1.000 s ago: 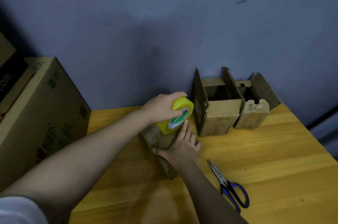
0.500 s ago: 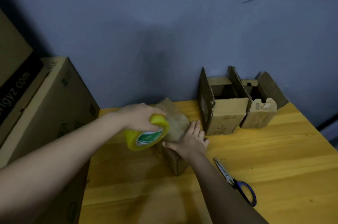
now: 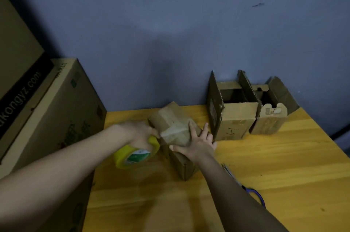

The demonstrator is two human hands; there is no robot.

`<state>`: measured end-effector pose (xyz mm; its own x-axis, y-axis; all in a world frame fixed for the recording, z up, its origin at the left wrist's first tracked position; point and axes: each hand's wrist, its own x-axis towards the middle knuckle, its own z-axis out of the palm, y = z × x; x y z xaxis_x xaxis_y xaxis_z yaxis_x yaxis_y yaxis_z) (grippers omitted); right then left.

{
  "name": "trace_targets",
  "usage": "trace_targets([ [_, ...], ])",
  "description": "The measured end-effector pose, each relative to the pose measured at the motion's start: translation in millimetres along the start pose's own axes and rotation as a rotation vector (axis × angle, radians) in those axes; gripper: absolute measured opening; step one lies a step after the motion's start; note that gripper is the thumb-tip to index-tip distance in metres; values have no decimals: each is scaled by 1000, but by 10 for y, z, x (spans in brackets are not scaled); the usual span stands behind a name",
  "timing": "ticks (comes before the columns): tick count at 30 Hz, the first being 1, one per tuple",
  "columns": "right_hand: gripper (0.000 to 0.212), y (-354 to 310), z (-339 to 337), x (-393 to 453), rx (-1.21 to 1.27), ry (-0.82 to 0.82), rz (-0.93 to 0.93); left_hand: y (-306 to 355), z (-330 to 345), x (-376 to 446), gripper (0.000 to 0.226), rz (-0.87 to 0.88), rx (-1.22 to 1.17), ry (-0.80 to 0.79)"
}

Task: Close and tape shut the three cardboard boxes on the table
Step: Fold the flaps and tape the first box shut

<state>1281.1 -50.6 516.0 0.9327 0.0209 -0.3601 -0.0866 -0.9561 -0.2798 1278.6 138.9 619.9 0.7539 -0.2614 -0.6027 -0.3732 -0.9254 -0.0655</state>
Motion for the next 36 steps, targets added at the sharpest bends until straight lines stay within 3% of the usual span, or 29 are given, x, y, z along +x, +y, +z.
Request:
trace_targets([
  [3,118,5,17,17,-73,13,-36,-35,118,-12,62,11,20,72],
  [6,117,5,86,26,-255,127,-169,-12,219,-13,61,5,-38,54],
  [14,100,-25,243,11,-240,231,-448,11,423,-80,63,6,-57,146],
  [23,102,44,126,33,-321,64,-530,31,648,42,65,-36,-63,204],
  [27,97,-41,102,3,-425,55,-478,49,736,121,65,-52,-99,225],
  [32,76,-148,388,-84,-412,271,-555,77,799,117,68,-67,-231,253],
  [36,65,-81,384,-23,-419,232,-591,92,978,108,79,-151,-568,321],
])
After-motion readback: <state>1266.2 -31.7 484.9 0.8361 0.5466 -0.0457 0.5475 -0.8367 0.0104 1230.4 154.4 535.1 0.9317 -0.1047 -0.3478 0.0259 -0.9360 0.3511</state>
